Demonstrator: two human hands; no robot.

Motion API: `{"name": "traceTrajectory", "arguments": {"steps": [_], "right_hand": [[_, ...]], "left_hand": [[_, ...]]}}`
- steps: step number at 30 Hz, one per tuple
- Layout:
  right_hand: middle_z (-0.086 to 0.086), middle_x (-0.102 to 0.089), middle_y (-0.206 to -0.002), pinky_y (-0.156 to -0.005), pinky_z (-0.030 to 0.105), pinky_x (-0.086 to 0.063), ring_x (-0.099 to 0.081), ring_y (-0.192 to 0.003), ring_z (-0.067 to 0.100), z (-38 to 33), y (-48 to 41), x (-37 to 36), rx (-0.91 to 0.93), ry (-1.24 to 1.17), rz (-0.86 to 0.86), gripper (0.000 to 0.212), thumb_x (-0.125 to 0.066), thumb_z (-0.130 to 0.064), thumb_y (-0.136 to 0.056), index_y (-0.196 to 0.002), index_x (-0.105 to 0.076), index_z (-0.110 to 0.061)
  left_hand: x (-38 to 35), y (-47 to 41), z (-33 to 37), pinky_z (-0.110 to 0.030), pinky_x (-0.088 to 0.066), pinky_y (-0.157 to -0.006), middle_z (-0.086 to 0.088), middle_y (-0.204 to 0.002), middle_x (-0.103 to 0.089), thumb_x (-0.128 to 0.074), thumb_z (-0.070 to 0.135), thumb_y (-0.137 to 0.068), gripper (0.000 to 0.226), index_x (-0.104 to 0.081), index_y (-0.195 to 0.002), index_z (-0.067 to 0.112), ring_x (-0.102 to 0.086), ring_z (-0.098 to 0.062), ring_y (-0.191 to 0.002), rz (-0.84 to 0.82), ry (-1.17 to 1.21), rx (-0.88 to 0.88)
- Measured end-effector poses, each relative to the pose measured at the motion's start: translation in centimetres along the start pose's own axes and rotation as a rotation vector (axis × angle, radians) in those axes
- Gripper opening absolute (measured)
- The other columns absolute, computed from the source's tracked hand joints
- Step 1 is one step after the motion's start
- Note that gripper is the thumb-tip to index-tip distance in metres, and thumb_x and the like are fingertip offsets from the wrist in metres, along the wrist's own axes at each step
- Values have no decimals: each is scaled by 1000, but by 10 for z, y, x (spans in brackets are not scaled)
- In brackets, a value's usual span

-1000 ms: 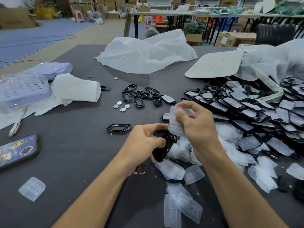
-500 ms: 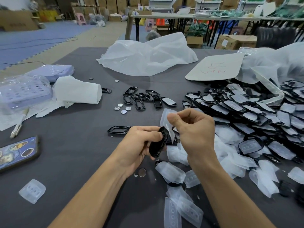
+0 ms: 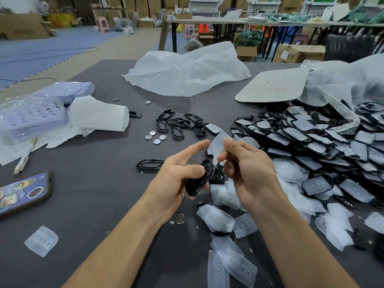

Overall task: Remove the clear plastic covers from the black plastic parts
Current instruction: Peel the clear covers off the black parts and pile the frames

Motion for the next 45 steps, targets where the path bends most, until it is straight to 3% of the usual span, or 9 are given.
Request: {"name": "traceTrajectory", "arguments": {"steps": [7,14,18,22,26,31,38,42,45], "right_hand": [[6,-67,-62,-43,18,-40,-45,-44,12,3,0,-4,-55,-56,-89,25,-65,-13,-97,-72,-64,-12],[9,-71,-70,-48,22,-41,-52,-50,15,1,-3,4,-33,-59,-89,33,-63,-19,-98,-67,-73,-17],[12,-72,-69,-52,25,-44,-59,-52,19,2,-2,2,-60,-116,-73,30,-63,-34,-99,-76,-67,-15],[4,-66,-65,-62,27,-48,-57,-56,14,3,-1,-5,55,75,-104,20,-71,-2,-88,-74,-74,-16],[10,-72,-66,-56,23,-52,-62,-56,15,8,5,-17,168,218,-147,12,-77,-3,-85,-90,-77,-14],[9,-74,-66,-63,51,-64,-72,-60,27,13,11,-16,282,347,5,11,-84,-16,-82,-75,-76,-18],[-8,-71,-58,-50,16,-51,-68,-53,6,6,15,-14,420,526,153,16,-85,-24,-82,-69,-75,-25],[-10,-70,-58,-54,20,-53,-66,-54,6,6,14,-11,427,600,232,18,-86,-31,-81,-68,-73,-26],[-12,-69,-57,-56,20,-52,-66,-53,5,5,15,-13,450,638,237,19,-85,-33,-80,-68,-72,-26]], "left_hand": [[1,-1,-6,-23,-54,-54,-16,-72,-72,-65,10,-70,22,-83,-83,9,-66,-21,-62,54,-108,50],[7,-1,-9,-27,-54,-56,-9,-69,-72,-65,0,-73,47,-78,-115,17,-68,-24,-61,78,-153,73],[19,-2,-6,-26,-55,-55,-10,-74,-75,-65,-7,-88,31,-84,-95,16,-72,-22,-64,283,-130,-1],[25,-1,-7,-27,-57,-52,-14,-79,-79,-67,-4,-89,26,-81,-86,19,-72,-21,-63,464,-162,-56],[24,-2,-8,-40,-60,-62,-18,-79,-78,-75,12,-91,10,-73,-90,22,-73,-29,-65,471,-163,-108],[15,0,-4,-32,-61,-57,-15,-78,-78,-75,19,-95,14,-71,-88,30,-77,-26,-68,391,-84,-168],[6,-4,-1,-31,-62,-67,-14,-82,-78,-64,1,-98,23,-79,-100,19,-77,-24,-78,295,59,-200],[5,-6,-4,-35,-62,-72,-19,-94,-78,-52,-11,-97,35,-78,-106,12,-78,-31,-87,236,116,-159],[6,-5,-3,-30,-61,-65,-15,-82,-77,-49,-15,-93,39,-77,-104,10,-76,-24,-72,244,127,-158]]}}
Point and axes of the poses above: each hand's wrist, its own y-axis away from the middle knuckle, its own x-axis out of the back of the hand, z = x × y, the point moved 6 cm from there along -y, towards the middle knuckle
